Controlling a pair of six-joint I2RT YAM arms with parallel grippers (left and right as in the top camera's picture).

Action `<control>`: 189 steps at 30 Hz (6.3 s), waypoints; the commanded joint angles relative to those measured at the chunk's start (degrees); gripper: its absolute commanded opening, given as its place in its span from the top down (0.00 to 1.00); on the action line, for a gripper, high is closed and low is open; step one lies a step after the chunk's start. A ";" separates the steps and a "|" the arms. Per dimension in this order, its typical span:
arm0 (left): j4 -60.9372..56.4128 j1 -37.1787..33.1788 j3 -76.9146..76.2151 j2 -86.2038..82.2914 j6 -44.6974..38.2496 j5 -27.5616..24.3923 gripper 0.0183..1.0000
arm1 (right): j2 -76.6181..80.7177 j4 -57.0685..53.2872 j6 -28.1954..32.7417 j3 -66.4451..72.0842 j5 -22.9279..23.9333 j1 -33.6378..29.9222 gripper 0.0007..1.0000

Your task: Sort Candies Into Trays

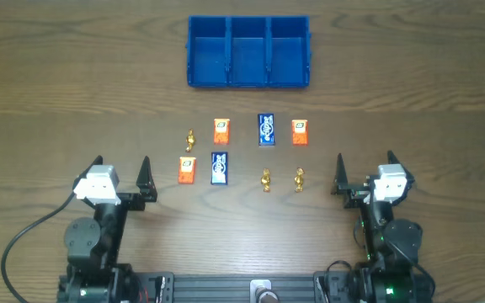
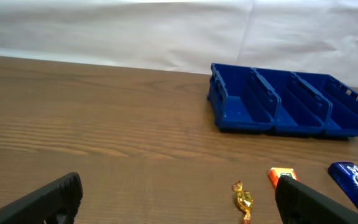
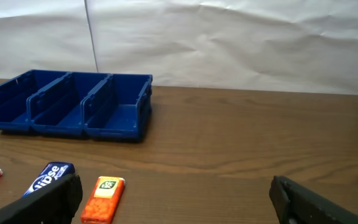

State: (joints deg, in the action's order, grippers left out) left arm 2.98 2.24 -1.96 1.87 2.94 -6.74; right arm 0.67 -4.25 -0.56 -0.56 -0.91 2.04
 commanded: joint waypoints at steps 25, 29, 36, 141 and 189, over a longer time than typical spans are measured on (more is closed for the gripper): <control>1.25 -0.26 1.51 -0.11 -0.20 -0.33 0.00 | -0.50 -0.37 0.85 0.11 -0.50 -0.24 0.00; 1.25 -0.26 1.51 -0.11 -0.20 -0.33 0.00 | -0.50 -0.37 0.85 0.13 -0.50 -0.24 0.00; 1.27 -0.26 1.51 -0.11 -0.20 -0.33 0.00 | -0.50 -0.37 0.85 0.11 -0.50 -0.24 0.00; 35.06 31.36 -76.89 114.36 26.86 8.59 0.10 | -0.50 -0.37 0.85 0.11 -0.50 -0.24 0.00; 60.24 44.70 -138.40 134.62 33.68 15.74 0.00 | -0.50 -0.37 0.85 0.13 -0.50 -0.24 0.00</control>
State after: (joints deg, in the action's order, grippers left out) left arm 62.76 41.10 -139.87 132.70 28.82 7.62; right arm 0.47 -4.29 -0.56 -0.58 -0.91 2.04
